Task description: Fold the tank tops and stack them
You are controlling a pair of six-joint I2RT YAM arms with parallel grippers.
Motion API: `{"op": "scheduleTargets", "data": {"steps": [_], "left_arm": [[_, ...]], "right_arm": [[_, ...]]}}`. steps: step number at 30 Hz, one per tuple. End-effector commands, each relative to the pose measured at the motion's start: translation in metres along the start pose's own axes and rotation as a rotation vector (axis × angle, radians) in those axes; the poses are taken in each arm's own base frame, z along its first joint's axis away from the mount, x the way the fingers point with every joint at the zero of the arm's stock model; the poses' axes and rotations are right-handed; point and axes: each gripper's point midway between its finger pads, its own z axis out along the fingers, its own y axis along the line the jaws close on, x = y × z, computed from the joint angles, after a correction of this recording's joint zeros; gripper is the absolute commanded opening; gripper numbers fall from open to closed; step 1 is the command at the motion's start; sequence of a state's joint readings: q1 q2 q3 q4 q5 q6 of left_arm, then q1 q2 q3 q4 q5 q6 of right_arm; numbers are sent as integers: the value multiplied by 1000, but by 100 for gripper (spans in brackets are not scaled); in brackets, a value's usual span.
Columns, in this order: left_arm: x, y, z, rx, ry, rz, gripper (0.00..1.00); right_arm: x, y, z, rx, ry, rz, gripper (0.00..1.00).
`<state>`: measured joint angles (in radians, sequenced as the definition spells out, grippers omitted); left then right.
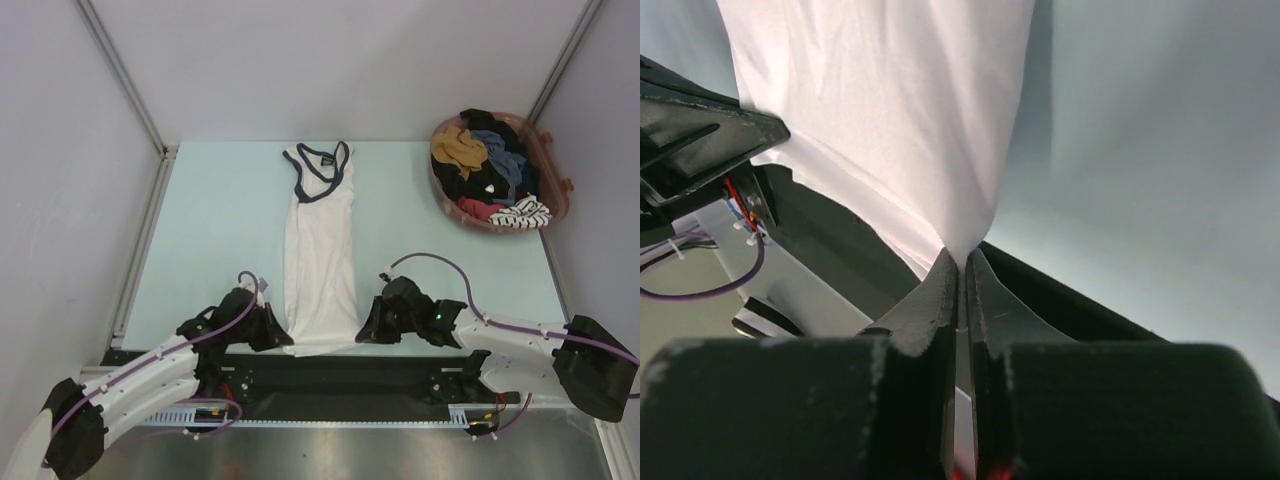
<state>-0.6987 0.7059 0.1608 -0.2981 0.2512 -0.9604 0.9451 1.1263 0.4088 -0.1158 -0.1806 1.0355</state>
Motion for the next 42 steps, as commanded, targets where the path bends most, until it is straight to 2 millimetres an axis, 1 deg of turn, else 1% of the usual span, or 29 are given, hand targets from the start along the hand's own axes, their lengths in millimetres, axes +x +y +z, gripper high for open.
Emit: {"op": "scheduleTargets", "data": {"steps": [1,2,3,4,5,7,10,11,13,14,16,17,18,19,20,21,23,24,26,27,28,29,33,34,35,37,38,40,42], "left_arm": [[-10,-7,-10,-52,-6,40,3],[-22,-17,-14,-57,-37,54,3],[-29,-17,-16,-80,-62,63,3],[-33,-20,-18,-86,-71,81,3],[-40,-29,-21,-77,-86,90,3],[-47,-38,-22,-61,-100,101,3],[-56,-52,-23,-31,-106,107,3],[-63,-54,-23,-25,-112,95,3],[-73,-60,-24,-1,-126,99,3],[-80,-62,-24,3,-134,88,3],[-90,-62,-24,-7,-147,99,3],[-102,-65,-27,-7,-169,94,3],[-107,-66,-27,-10,-175,94,2],[-118,-67,-27,-18,-190,98,2],[-122,-69,-28,-14,-192,99,2],[-128,-70,-28,-16,-197,102,2],[-142,-72,-27,-28,-210,109,2],[-147,-71,-26,-36,-216,119,2],[-160,-70,-24,-53,-224,108,2],[-164,-70,-23,-49,-224,106,2],[-169,-68,-20,-52,-222,101,2],[-177,-70,-21,-45,-236,93,2],[-195,-74,-16,-44,-242,91,2],[-198,-72,-12,-54,-235,89,1],[-206,-75,-13,-49,-250,90,1],[-213,-74,-8,-55,-247,88,1],[-220,-78,-8,-50,-255,92,1],[-223,-75,0,-66,-234,91,1],[-232,-76,0,-71,-240,92,0]], "right_arm": [[-16,5,-13,57,-54,-28,0],[-20,8,-15,65,-67,-42,0],[-23,6,-17,83,-66,-51,0],[-32,12,-20,73,-81,-61,0],[-36,14,-22,67,-85,-62,0],[-50,21,-25,40,-102,-62,0],[-64,24,-27,34,-109,-67,0],[-73,29,-29,23,-121,-80,0],[-81,29,-28,32,-116,-83,0],[-92,31,-30,27,-133,-87,0],[-100,34,-27,10,-129,-89,0],[-106,33,-26,11,-133,-89,0],[-117,36,-27,5,-150,-96,0],[-121,34,-22,14,-139,-94,0],[-125,33,-20,17,-134,-92,0],[-136,37,-21,9,-151,-99,0],[-145,40,-18,3,-154,-108,0],[-157,40,-17,10,-165,-100,0],[-167,41,-15,11,-172,-110,0],[-170,37,-10,24,-161,-104,0],[-183,42,-12,15,-183,-115,0],[-188,42,-11,20,-186,-115,0],[-210,43,-6,24,-198,-114,0],[-212,40,-1,31,-187,-107,0],[-221,44,-2,24,-200,-113,0],[-226,41,3,35,-195,-108,0],[-233,42,2,31,-207,-108,0],[-238,42,5,24,-208,-105,0],[-246,41,8,28,-209,-102,0]]}}
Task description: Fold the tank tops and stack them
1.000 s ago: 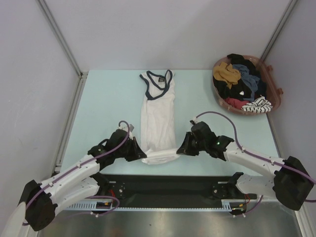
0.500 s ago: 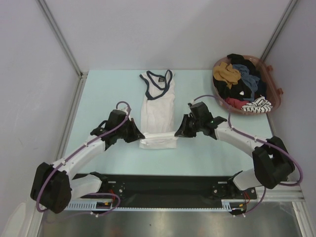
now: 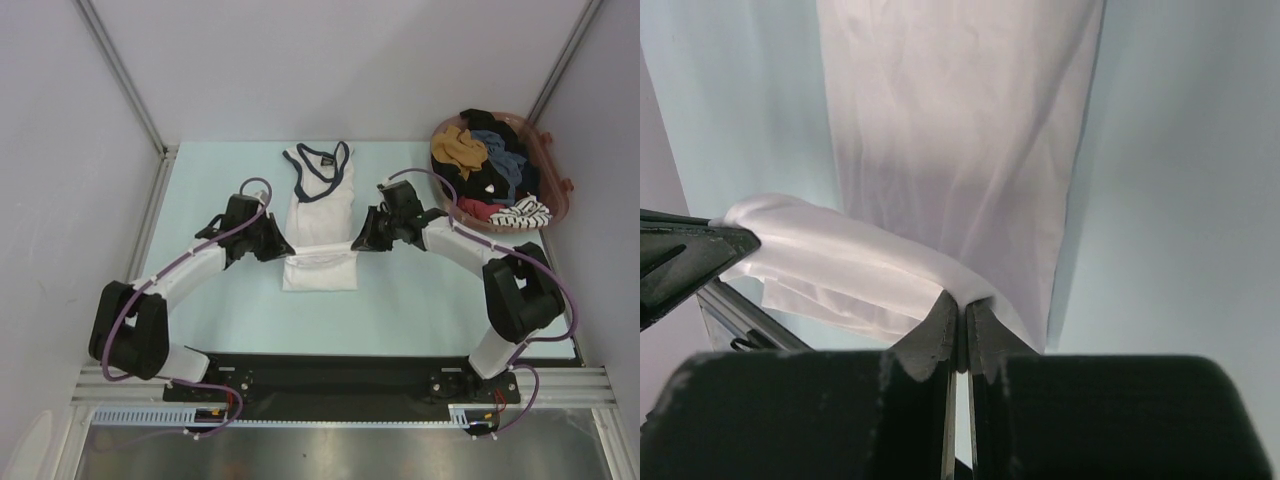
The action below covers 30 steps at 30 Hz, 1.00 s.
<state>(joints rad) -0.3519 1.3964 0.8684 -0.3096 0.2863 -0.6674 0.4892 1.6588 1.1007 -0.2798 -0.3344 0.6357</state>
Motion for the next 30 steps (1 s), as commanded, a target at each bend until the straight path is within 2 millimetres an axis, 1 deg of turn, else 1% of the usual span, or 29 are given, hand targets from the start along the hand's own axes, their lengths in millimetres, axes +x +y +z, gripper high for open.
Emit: {"op": "scheduleTargets", "data": {"steps": [1,2,3,6,7,9,11,13,14,16,17,19,20,21,23,24,27,28,30], "left_arm": [[-27,-5,3,9,-44,40,0],[-31,-5,4,11,-51,37,0],[-32,-5,5,13,-55,31,0],[-38,-2,10,11,-62,18,0],[-39,-2,13,11,-62,16,0],[-44,-3,14,15,-67,11,0],[-50,-4,20,17,-62,8,0],[-55,-8,20,23,-67,10,0],[-62,-12,20,30,-78,14,0],[-67,-11,23,23,-80,14,0],[-74,-15,21,27,-92,17,0],[-77,-12,25,13,-89,14,0],[-83,-14,25,20,-98,13,0],[-84,-13,26,20,-96,9,0],[-89,-12,29,19,-96,2,0],[-91,-11,30,20,-98,-3,0],[-96,-12,34,31,-102,-13,1],[-96,-10,38,27,-94,-14,1],[-99,-11,40,28,-92,-12,1]], "right_arm": [[-25,4,1,-11,-38,-27,0],[-26,1,5,-4,-30,-24,0],[-32,2,4,-5,-38,-26,0],[-36,-1,8,-3,-38,-23,0],[-41,1,8,-9,-45,-26,0],[-44,0,10,-3,-42,-28,0],[-50,0,12,-3,-46,-27,1],[-58,2,11,-6,-56,-28,1],[-60,2,12,-7,-55,-31,1],[-63,1,15,-7,-53,-25,1],[-67,3,16,-9,-58,-29,1],[-70,4,18,-13,-57,-27,1],[-71,1,21,-6,-53,-23,1],[-77,3,20,-8,-64,-22,1],[-80,2,24,-10,-66,-22,2],[-85,3,24,-10,-75,-21,2],[-87,-1,31,-2,-67,-12,3],[-92,1,30,-6,-77,-11,3],[-95,1,33,-8,-78,-9,3]]}}
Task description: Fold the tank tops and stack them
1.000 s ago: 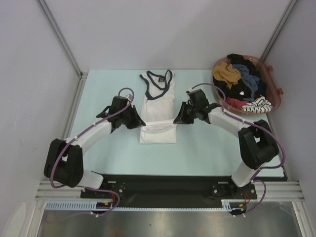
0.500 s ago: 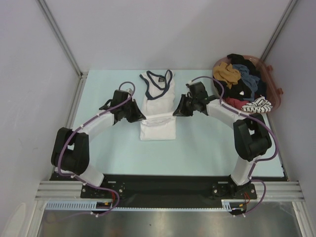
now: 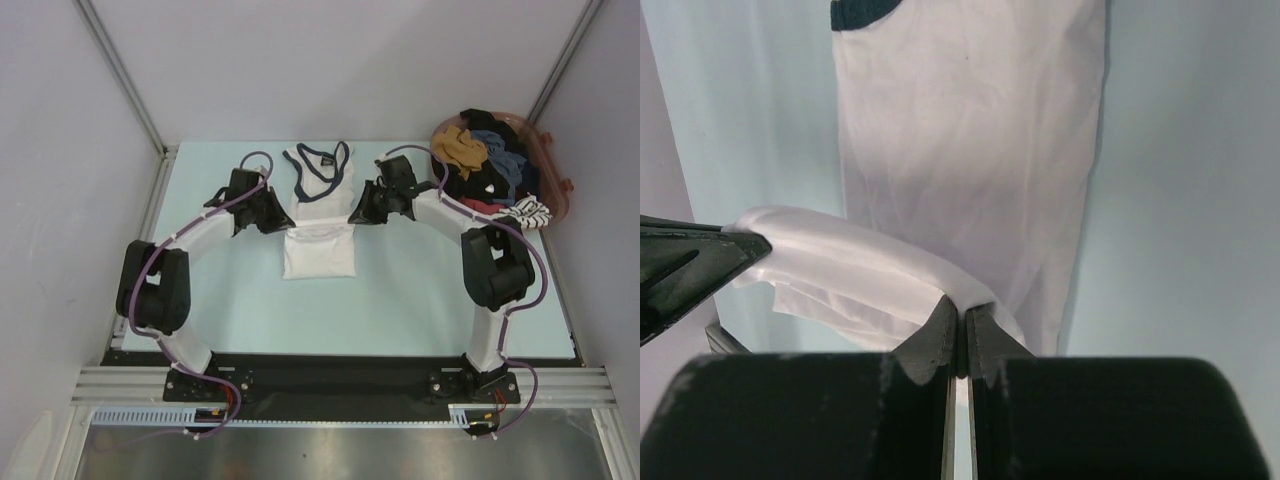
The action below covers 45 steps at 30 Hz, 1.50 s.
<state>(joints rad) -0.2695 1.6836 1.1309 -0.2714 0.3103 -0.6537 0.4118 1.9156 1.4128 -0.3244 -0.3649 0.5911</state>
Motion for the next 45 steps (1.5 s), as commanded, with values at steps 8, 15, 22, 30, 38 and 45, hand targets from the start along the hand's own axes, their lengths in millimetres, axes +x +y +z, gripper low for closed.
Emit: {"op": "scheduleTargets", "data": {"steps": [8,15,22,30,38,45], "left_arm": [[-28,-4,22,31,-17,18,1],[-32,-2,33,35,-18,-1,1],[-33,-1,44,37,2,0,10],[-46,-1,35,8,-53,18,68],[-64,6,3,-71,-140,69,89],[-6,24,-32,-39,-163,88,96]], "right_arm": [[-34,-3,10,6,-55,3,5],[-41,-7,22,12,-52,11,9],[-45,-10,31,8,-52,21,18],[-58,-4,26,-3,-107,2,70],[-61,5,-1,-44,-148,-13,70],[5,-9,-26,-91,-105,-33,64]]}}
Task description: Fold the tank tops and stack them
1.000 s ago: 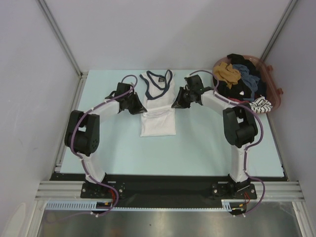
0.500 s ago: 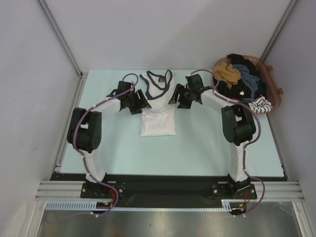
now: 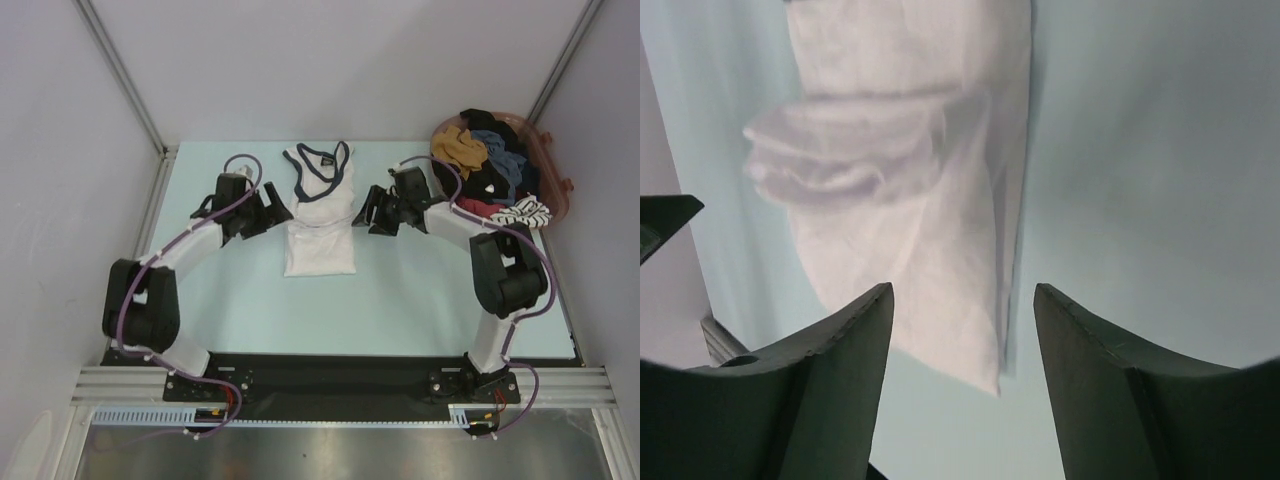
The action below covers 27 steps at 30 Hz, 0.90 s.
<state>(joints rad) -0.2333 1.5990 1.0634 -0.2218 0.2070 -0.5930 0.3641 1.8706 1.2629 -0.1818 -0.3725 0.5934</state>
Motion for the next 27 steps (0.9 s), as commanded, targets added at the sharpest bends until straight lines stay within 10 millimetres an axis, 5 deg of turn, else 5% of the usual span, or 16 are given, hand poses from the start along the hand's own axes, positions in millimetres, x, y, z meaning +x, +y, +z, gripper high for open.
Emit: {"op": "scheduleTargets", "data": {"steps": [1,4,10,14,19,21,27], "left_arm": [[26,1,-19,39,-18,42,95],[70,6,-27,71,24,51,88],[94,-11,-31,123,15,125,90],[95,-25,-32,189,34,130,79],[89,-49,-30,293,37,117,54],[93,-57,-26,343,69,109,45],[115,-72,-2,423,163,105,41]], "right_arm": [[22,8,-24,-82,-26,-37,63],[52,5,-32,-103,2,-41,65],[84,9,-23,-157,45,-76,65],[88,18,-19,-209,68,-63,34],[86,42,-20,-275,78,-61,11],[96,47,-16,-310,124,-36,6],[111,42,5,-347,184,-4,0]]}}
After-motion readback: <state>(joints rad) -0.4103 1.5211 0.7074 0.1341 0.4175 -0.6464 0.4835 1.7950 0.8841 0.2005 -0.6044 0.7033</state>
